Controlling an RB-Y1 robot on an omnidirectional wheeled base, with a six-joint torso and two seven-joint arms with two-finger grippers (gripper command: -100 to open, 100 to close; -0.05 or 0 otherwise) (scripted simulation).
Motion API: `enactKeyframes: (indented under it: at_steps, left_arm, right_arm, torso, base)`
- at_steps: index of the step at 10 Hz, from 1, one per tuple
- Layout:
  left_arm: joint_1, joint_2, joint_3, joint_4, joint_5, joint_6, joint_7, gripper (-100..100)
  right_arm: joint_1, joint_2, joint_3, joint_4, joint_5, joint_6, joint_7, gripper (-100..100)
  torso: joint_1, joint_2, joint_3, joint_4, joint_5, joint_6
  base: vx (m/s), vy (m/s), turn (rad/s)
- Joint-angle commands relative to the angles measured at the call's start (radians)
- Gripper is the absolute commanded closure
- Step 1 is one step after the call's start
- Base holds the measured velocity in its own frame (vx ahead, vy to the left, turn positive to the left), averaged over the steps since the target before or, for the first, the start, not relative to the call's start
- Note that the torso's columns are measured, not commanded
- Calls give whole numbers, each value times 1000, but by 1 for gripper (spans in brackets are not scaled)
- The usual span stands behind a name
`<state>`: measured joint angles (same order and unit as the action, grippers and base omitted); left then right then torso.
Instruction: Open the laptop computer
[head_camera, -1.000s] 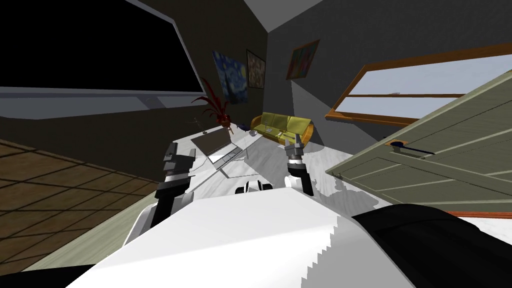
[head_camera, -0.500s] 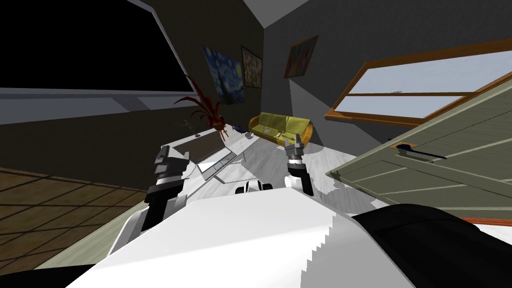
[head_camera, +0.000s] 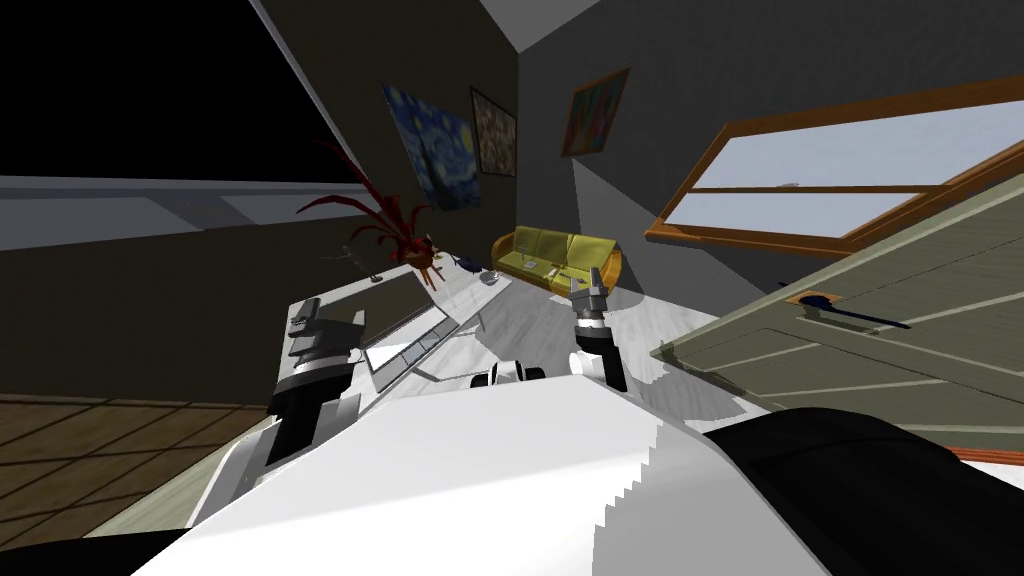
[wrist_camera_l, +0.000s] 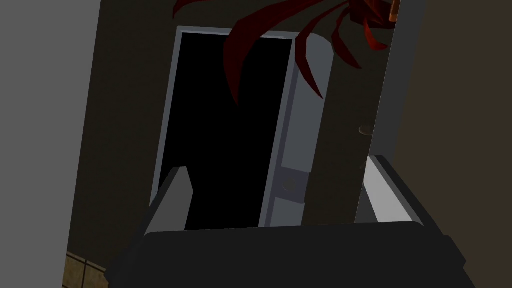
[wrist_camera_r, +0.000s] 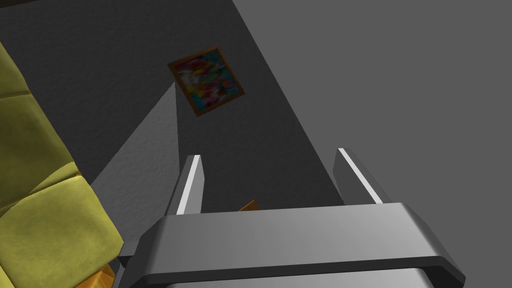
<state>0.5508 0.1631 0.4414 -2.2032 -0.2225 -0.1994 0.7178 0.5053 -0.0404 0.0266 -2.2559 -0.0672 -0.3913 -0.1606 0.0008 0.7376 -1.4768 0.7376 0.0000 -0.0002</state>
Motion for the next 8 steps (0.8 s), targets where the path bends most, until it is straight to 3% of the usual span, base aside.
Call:
enactKeyframes:
  at_steps: [1,2,4,5,8]
  left_arm:
    - [15,-12,59,14,-14,50,78,-100]
    - [15,-12,59,14,-14,50,92,-100]
    - [18,-21,111,35,-28,100,157,-100]
    - [18,-21,111,35,-28,100,168,-100]
    - [21,-34,186,68,-47,174,270,-100]
  right_arm:
    - [0,0,0,0,0,0,0,0]
    - [0,0,0,0,0,0,0,0]
    - [0,0,0,0,0,0,0,0]
    - [0,0,0,0,0,0,0,0]
    - [0,0,0,0,0,0,0,0]
  torso:
    - [1,3,2,1,1,0]
    - [-1,0,1,1,0,0]
    - [0,2,2,1,0,0]
    - [-3,-1,0,0,-1,0]
    - [-1,-2,0,0,0,0]
  base:
    - [188,-115,-91]
    - [150,-95,-18]
    - [160,-115,-59]
    - [152,-103,-20]
    - [204,-101,-63]
